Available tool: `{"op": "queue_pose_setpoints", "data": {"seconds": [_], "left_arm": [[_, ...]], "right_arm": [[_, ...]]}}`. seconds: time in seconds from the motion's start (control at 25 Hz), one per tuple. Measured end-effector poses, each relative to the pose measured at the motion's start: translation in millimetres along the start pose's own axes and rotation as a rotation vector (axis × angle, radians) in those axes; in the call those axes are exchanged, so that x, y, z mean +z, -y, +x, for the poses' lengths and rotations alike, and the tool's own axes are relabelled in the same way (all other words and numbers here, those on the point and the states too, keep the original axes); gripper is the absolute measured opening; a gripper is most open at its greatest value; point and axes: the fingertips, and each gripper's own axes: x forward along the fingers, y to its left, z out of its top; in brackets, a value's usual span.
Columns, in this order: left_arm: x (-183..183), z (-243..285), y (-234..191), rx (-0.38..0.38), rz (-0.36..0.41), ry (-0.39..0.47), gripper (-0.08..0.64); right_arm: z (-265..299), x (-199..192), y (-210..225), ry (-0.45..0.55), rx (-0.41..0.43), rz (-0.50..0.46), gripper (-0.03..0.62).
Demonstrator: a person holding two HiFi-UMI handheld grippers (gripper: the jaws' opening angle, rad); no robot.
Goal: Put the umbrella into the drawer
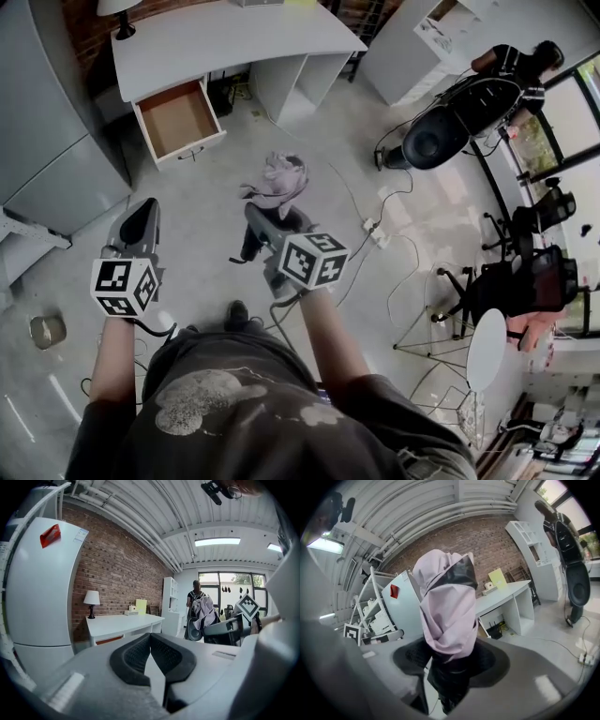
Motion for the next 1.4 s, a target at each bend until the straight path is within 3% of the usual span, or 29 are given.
{"op": "queue_pose_setpoints", "data": {"seconds": [0.2, 0.6, 1.12, 1.4], "left_arm": [[-3.1, -2.9, -2.2, 0.086, -0.031, -0.001, 0.011], [-14.3, 29.4, -28.7, 0.109, -0.053, -0.018, 0.011], [1.0, 158.3, -172.1, 0.058, -0.089, -0.038, 0.011], [-4.9, 195.3, -234.7, 0.060, -0.162, -0.064, 0.011]], "right_arm": [[4.5, -0.1, 21.5, -0.055, 0.038, 0.004, 0.230], [63.7, 14.4, 42.9, -0.088, 0.048, 0.029, 0.231], [240.9, 53.5, 53.7, -0.167, 0.001, 0.009, 0.232], [312.7, 64.2, 49.8, -0.237, -0.023, -0.038, 0.232]]}}
